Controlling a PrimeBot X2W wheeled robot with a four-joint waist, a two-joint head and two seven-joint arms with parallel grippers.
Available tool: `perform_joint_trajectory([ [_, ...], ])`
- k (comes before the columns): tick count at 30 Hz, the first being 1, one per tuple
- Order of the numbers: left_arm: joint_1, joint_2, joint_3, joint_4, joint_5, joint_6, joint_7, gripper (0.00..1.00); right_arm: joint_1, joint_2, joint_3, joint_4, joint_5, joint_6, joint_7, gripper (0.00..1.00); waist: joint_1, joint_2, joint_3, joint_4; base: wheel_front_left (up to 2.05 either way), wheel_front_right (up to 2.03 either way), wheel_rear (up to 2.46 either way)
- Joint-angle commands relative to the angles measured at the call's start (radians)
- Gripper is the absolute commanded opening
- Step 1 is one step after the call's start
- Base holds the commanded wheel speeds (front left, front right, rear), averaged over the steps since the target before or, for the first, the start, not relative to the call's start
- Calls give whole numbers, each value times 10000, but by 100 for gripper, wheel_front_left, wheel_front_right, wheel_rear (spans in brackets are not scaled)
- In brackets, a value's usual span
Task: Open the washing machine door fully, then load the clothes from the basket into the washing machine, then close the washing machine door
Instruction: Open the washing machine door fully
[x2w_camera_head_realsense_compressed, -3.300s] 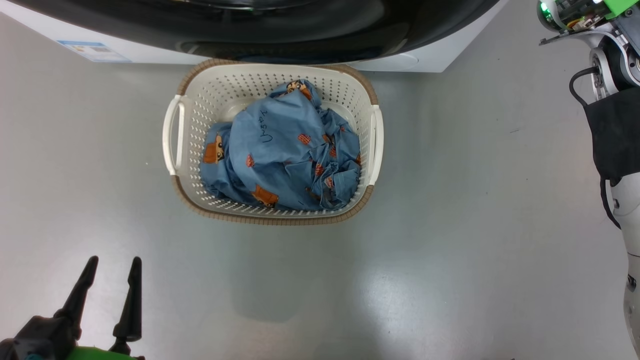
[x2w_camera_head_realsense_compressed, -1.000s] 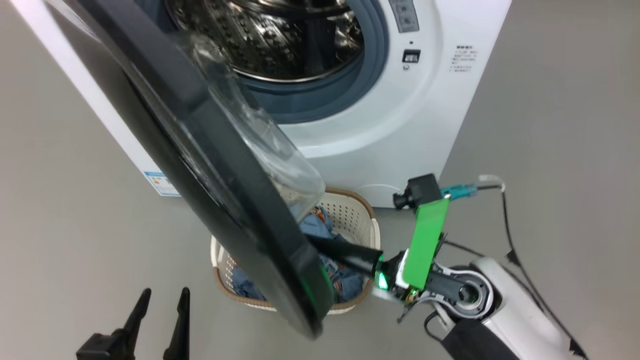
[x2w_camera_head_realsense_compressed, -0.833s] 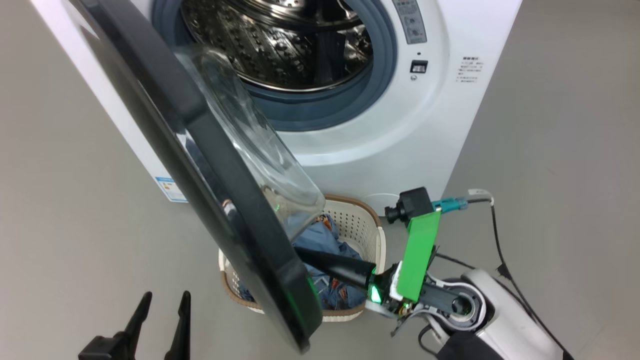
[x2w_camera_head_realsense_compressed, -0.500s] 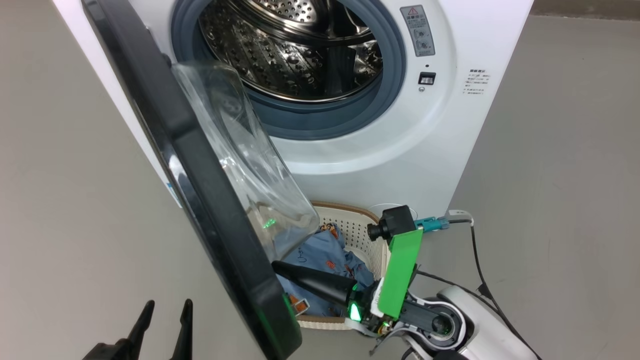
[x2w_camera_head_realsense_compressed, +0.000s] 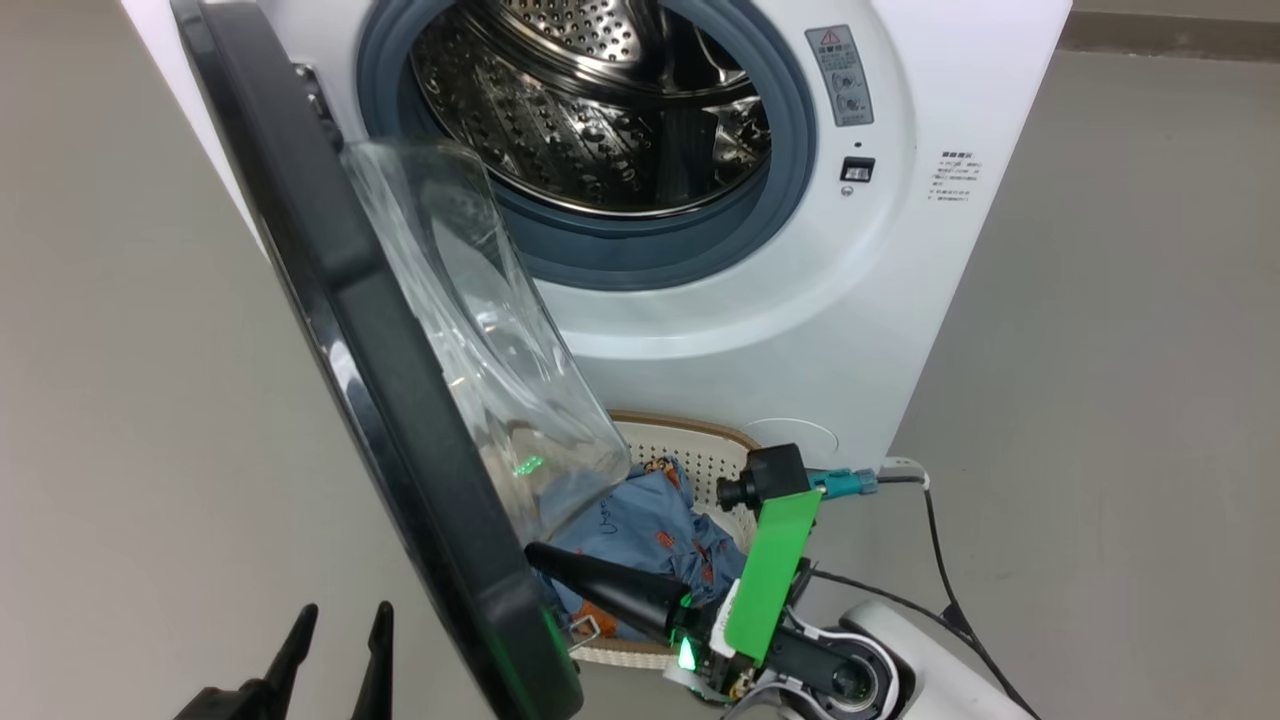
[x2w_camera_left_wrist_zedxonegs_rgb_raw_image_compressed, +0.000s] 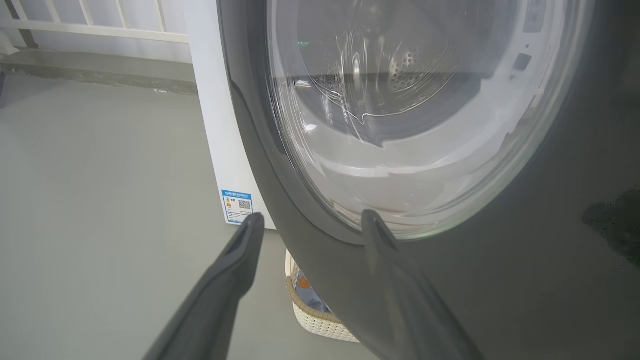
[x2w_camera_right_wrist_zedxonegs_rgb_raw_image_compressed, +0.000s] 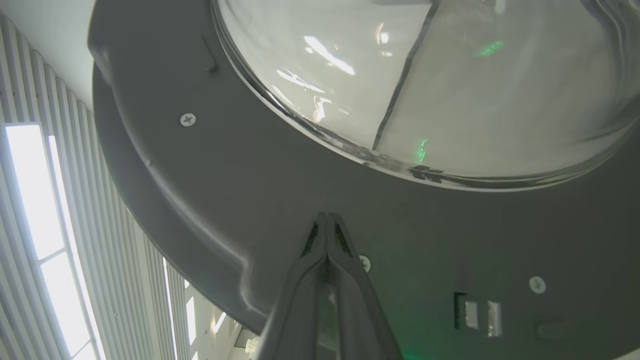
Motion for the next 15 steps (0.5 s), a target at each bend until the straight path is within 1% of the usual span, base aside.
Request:
perform_joint_trajectory([
  [1, -162, 88, 262, -174, -98, -15, -65, 100, -282, 319, 266, -226, 114, 31, -97, 0, 0, 0, -40, 19, 0, 0, 0],
  [9, -73, 88, 204, -174, -118, 28, -65, 100, -275, 319, 577, -96, 304, 31, -477, 0, 0, 0, -316, 63, 0, 0, 0],
  [15, -6, 88, 254, -153, -101, 56, -65, 100, -54, 319, 277, -96, 135, 31, -728, 0, 0, 0, -454, 11, 0, 0, 0],
])
